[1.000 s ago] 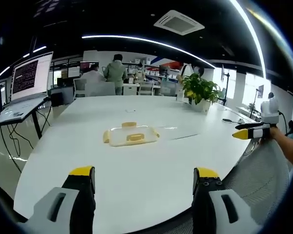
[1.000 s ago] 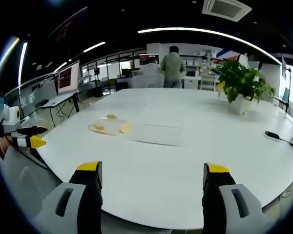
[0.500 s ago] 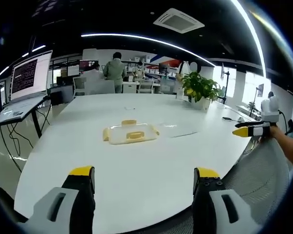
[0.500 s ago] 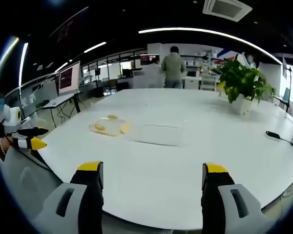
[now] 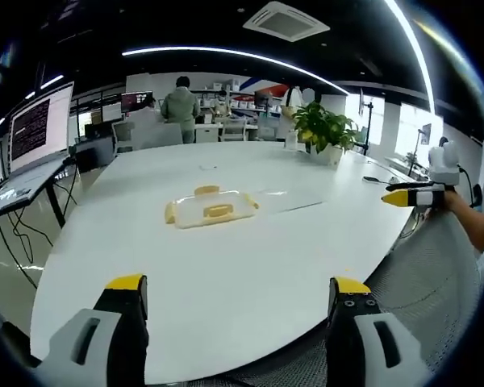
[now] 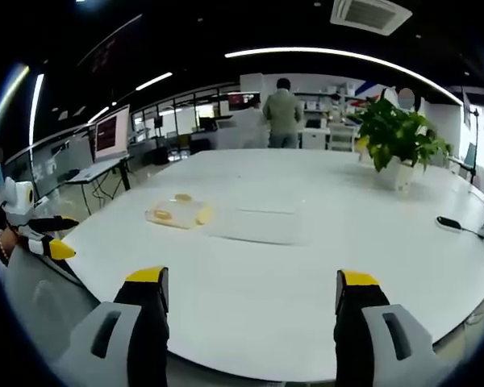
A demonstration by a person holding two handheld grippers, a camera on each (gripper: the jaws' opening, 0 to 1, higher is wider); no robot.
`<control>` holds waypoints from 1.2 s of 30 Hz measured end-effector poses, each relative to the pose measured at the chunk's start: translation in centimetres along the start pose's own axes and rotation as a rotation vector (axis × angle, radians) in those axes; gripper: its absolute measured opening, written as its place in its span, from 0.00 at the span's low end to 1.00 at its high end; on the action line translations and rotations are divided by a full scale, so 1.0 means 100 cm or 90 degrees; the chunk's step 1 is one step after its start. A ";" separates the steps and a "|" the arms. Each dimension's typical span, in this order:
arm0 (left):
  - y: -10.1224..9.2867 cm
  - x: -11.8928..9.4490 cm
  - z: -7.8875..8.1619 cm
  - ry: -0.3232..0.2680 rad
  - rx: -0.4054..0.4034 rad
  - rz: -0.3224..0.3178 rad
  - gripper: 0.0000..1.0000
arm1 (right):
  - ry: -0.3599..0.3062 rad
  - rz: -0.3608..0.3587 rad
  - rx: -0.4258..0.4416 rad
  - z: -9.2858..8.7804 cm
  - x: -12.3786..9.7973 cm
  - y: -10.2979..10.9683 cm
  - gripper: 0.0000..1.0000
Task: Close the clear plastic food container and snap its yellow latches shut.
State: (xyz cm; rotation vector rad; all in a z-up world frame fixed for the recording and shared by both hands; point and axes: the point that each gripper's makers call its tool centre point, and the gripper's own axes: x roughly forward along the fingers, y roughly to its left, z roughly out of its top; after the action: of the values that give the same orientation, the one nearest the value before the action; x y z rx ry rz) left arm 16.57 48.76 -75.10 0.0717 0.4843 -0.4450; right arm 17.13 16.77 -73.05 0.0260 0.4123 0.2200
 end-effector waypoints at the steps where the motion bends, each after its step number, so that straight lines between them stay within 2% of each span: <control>1: 0.001 -0.001 0.003 -0.010 0.000 0.002 0.91 | 0.004 0.004 0.005 -0.001 0.001 0.001 0.84; 2: 0.002 -0.002 0.011 -0.036 0.002 -0.007 0.90 | 0.008 0.006 0.007 -0.002 0.001 0.001 0.84; 6: 0.016 0.001 0.015 -0.028 -0.034 -0.007 0.92 | 0.007 0.005 0.003 0.003 0.001 -0.001 0.84; 8: 0.020 0.004 0.017 -0.025 -0.026 -0.010 0.92 | 0.016 -0.002 -0.014 0.007 0.003 -0.006 0.85; 11: 0.025 0.010 0.031 -0.051 -0.019 -0.020 0.93 | 0.010 0.000 -0.030 0.016 0.008 -0.012 0.86; 13: 0.026 0.012 0.035 -0.051 -0.013 -0.024 0.95 | 0.008 0.004 -0.040 0.021 0.012 -0.013 0.86; 15: 0.022 0.015 0.043 -0.063 -0.006 -0.048 0.99 | 0.020 0.020 -0.063 0.021 0.018 -0.011 0.85; 20: 0.025 0.022 0.057 -0.081 -0.014 -0.078 0.99 | 0.032 0.051 -0.102 0.028 0.027 -0.003 0.83; 22: 0.031 0.026 0.058 -0.072 -0.009 -0.080 0.99 | 0.033 0.062 -0.114 0.033 0.034 0.000 0.82; 28: 0.051 0.038 0.064 -0.078 0.014 -0.065 0.98 | 0.032 0.104 -0.130 0.047 0.054 0.012 0.80; 31: 0.059 0.048 0.061 -0.057 -0.037 -0.088 0.96 | 0.033 0.121 -0.137 0.054 0.063 0.016 0.79; 32: 0.063 0.050 0.062 -0.060 -0.031 -0.087 0.95 | 0.026 0.130 -0.140 0.059 0.067 0.018 0.78; 34: 0.071 0.057 0.058 -0.039 -0.007 -0.084 0.97 | 0.024 0.144 -0.148 0.064 0.072 0.021 0.76; 36: 0.081 0.063 0.047 0.017 0.048 -0.076 0.99 | 0.030 0.157 -0.164 0.068 0.080 0.023 0.75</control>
State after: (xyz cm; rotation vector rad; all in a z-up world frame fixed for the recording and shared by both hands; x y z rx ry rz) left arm 27.05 52.76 -74.11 0.1221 0.4997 -0.5799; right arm 26.46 20.88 -69.84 -0.1828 0.4250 0.5168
